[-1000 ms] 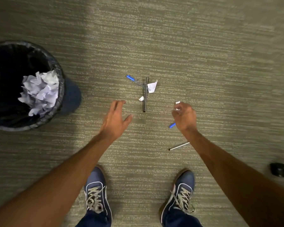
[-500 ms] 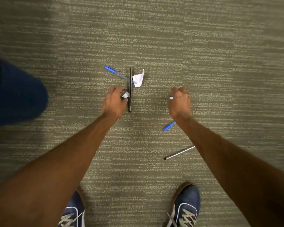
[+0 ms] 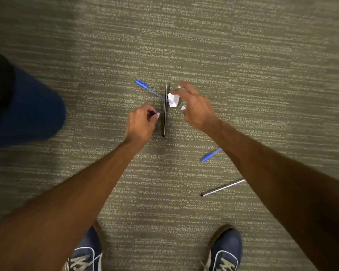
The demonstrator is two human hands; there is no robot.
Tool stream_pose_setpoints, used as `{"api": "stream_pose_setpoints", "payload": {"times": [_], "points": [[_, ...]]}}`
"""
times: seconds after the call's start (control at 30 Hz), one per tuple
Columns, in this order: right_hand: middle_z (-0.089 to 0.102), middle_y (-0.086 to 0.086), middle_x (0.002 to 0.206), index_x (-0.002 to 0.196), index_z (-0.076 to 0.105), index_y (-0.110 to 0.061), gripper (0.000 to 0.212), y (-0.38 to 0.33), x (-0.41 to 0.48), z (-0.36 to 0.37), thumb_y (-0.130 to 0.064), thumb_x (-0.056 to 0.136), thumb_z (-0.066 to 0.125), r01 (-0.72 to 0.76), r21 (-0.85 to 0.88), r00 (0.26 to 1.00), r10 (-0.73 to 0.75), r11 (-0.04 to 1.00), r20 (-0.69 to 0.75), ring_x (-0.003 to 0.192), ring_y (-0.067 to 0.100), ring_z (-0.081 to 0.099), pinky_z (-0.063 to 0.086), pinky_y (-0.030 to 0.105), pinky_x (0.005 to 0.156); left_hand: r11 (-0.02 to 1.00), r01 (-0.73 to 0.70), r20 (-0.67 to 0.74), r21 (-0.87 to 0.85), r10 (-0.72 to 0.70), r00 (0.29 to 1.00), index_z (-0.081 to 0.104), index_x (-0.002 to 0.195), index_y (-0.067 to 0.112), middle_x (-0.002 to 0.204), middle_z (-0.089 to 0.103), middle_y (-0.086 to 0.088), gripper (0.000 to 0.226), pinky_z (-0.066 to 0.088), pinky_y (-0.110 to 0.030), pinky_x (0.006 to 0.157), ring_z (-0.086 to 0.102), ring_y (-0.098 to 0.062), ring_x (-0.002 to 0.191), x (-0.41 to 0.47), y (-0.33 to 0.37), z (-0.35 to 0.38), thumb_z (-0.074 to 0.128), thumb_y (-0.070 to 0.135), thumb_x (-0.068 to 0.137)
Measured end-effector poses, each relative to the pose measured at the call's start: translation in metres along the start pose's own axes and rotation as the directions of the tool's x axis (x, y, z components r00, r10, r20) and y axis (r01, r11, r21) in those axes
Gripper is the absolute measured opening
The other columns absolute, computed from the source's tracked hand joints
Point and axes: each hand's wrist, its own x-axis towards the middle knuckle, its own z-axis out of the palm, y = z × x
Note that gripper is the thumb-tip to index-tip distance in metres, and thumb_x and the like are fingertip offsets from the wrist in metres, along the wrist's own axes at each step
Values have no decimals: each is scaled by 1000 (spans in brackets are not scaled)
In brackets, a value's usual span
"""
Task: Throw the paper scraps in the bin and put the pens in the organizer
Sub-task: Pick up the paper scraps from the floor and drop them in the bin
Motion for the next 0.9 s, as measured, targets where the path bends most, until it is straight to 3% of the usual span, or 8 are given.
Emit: {"api": "stream_pose_setpoints", "payload": {"times": [0.1,0.2,0.3,0.47,0.6,0.7,0.77,0.9], "points": [[42,4,153,146,37,-22,75,-2,14,3,14,83,57,20,-15,1000,-20,1000,6,120,22,61,57,39,88,999,-31,-11,-26,30,999,68,105,6,91,64,4,10,47,-5,54,61,-5,70,0,2,-6,68,8,94],[63,12,128,139,45,-20,56,1,21,8,7,92,56,-32,-77,997,36,997,61,92,22,68,55,25,67,999,-42,-11,-30,41,999,68,106,4,94,66,1,11,46,-7,56,62,-12,78,1,3,-12,67,8,95],[69,12,112,126,59,-17,38,2,20,6,3,94,56,-152,-27,987,153,988,44,74,17,67,55,21,56,998,-12,-34,-62,10,999,68,105,2,94,68,-1,11,48,-2,59,60,-10,74,0,4,-19,67,6,95],[72,10,109,98,73,-7,21,-6,0,-16,8,86,65,-264,202,955,285,943,-83,88,22,71,61,32,71,987,57,-13,-150,-59,998,67,105,6,95,69,-2,9,49,-5,56,63,-9,73,-14,18,-44,67,8,96],[70,9,96,90,71,5,15,-44,-25,-44,15,81,68,-327,638,889,456,697,-41,86,25,69,61,31,68,930,169,35,-325,-166,985,70,110,9,95,72,-1,16,55,-13,54,71,-12,74,-30,37,-75,69,8,94],[67,21,100,93,67,13,15,-89,-40,-69,19,79,67,-273,874,863,505,402,38,81,22,66,62,28,64,859,233,35,-456,-245,969,73,107,9,94,73,-2,16,56,-11,56,71,-11,72,-45,47,-106,70,5,92],[67,22,106,91,66,8,16,-125,-46,-84,18,79,67,-300,912,855,502,278,128,81,22,67,63,34,68,813,269,27,-515,-299,954,74,105,8,95,75,-5,14,57,-14,59,71,-13,71,-55,50,-128,72,5,91],[69,12,92,96,65,8,17,-204,-42,-107,17,82,67,-326,936,856,461,132,233,69,22,67,62,30,66,664,265,-35,-699,-402,915,71,88,9,82,73,-13,12,57,-23,59,72,-16,60,-76,49,-184,73,-2,89]]}}
